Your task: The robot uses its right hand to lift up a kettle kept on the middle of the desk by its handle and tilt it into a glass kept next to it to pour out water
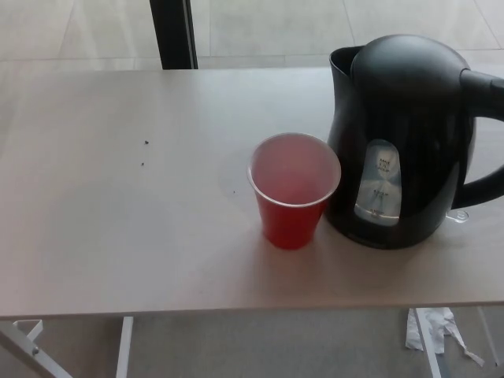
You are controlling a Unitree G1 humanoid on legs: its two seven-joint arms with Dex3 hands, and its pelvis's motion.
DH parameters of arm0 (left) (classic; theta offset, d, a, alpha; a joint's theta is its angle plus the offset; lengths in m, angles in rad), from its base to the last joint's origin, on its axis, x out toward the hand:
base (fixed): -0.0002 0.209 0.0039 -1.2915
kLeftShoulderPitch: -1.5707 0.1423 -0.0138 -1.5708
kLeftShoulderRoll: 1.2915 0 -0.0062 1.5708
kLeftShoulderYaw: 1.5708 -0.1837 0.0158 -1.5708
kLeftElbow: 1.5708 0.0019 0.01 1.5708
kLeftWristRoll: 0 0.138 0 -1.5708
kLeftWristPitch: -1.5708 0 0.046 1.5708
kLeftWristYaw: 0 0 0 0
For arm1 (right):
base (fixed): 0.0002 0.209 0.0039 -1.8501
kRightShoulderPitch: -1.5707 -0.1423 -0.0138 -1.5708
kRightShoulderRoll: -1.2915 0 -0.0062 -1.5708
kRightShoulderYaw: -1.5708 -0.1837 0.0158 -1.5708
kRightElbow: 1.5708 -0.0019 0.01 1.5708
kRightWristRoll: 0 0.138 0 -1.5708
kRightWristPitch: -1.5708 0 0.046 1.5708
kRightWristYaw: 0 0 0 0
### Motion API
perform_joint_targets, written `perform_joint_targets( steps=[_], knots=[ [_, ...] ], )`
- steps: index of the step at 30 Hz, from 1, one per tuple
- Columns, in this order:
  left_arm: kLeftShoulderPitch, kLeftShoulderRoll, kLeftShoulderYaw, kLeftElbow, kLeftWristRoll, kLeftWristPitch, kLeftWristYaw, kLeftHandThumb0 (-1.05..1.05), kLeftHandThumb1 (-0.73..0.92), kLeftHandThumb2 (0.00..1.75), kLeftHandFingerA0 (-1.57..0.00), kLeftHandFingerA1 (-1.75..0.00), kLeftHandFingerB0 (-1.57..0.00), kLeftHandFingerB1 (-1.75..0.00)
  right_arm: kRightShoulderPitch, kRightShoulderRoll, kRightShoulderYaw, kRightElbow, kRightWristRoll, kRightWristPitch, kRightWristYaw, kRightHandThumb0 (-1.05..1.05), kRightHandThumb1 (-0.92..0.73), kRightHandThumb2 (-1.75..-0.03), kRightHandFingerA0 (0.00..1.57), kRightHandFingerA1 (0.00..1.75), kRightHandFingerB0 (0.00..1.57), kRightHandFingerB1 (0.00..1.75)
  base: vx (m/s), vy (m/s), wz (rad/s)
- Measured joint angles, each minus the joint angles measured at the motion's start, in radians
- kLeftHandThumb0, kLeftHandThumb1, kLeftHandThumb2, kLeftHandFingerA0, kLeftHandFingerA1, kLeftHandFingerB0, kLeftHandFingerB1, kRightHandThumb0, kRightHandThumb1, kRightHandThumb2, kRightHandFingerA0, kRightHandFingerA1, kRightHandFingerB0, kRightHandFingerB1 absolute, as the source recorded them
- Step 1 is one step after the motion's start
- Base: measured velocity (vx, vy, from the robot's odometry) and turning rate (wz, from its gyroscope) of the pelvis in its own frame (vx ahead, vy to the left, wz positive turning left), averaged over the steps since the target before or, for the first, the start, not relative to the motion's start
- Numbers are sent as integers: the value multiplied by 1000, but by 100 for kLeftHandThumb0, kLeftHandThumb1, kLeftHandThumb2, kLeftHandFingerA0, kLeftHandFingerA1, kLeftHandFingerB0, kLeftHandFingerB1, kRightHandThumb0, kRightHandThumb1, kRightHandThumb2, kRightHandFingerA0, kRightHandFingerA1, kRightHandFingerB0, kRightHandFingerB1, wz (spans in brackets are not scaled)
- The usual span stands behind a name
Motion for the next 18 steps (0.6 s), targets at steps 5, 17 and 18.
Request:
perform_joint_targets(
  steps=[5, 17, 18],
  knots=[
    [9, 9, 38, -30, -44, 1, -47, -77, 53, 96, -46, -61, -23, -50, -28, -23, -69, 51, 55, -38, 48, -39, -41, -91, 63, 79, 1, 49, 0, 0, 0],
    [9, 9, 40, -36, -80, 16, -75, -72, 69, 60, -52, -52, -30, -41, -169, -100, -117, -203, 138, -22, 69, -85, -58, -58, 32, 46, 8, 50, 0, 0, 0],
    [10, 9, 40, -36, -82, 16, -76, -71, 68, 61, -52, -53, -32, -42, -188, -100, -114, -236, 142, -15, 70, -89, -55, -58, 33, 55, 11, 56, 0, 0, 0]
  ],
)
